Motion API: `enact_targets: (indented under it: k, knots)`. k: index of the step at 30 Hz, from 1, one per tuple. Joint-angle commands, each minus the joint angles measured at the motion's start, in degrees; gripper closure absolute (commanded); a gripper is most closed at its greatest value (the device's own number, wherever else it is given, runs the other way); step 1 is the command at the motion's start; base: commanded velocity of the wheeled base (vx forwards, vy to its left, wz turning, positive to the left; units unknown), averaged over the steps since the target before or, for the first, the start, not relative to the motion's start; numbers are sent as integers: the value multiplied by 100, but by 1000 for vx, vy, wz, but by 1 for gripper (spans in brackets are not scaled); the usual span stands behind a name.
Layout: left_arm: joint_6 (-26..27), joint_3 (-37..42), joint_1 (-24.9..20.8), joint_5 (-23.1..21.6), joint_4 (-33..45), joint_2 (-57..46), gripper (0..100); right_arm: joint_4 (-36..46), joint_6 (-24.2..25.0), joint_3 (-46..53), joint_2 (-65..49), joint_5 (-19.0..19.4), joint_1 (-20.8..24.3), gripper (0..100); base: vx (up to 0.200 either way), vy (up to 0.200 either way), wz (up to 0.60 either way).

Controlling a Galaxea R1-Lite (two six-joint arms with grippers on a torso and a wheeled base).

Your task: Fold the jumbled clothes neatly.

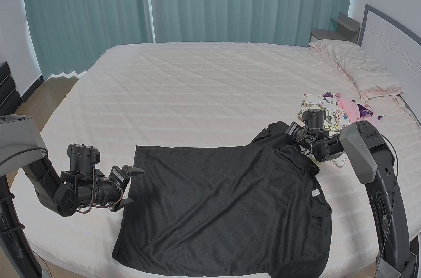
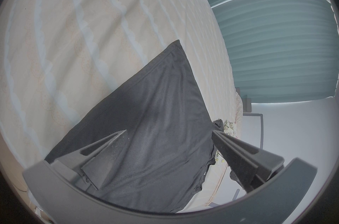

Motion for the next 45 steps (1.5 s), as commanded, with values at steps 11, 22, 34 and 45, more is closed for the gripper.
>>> enact_targets:
  k: [11,22,34,45]
  knots:
    - [-4,0,1,-1,-3,10,0,-106,-9,-214,32,-208,-102,100,0,0,0]
    - [4,0,1,7,-3,10,0,-115,-141,5,-82,-217,-128,0,0,0,0]
    - [13,228,-78,-1,-301,-26,0,-1389,-299,2704,-1638,-155,-365,0,0,0,0]
    - [40,1142,-535,104,-978,-500,0,-2145,-229,5753,-3510,-120,-383,0,-145,0,0]
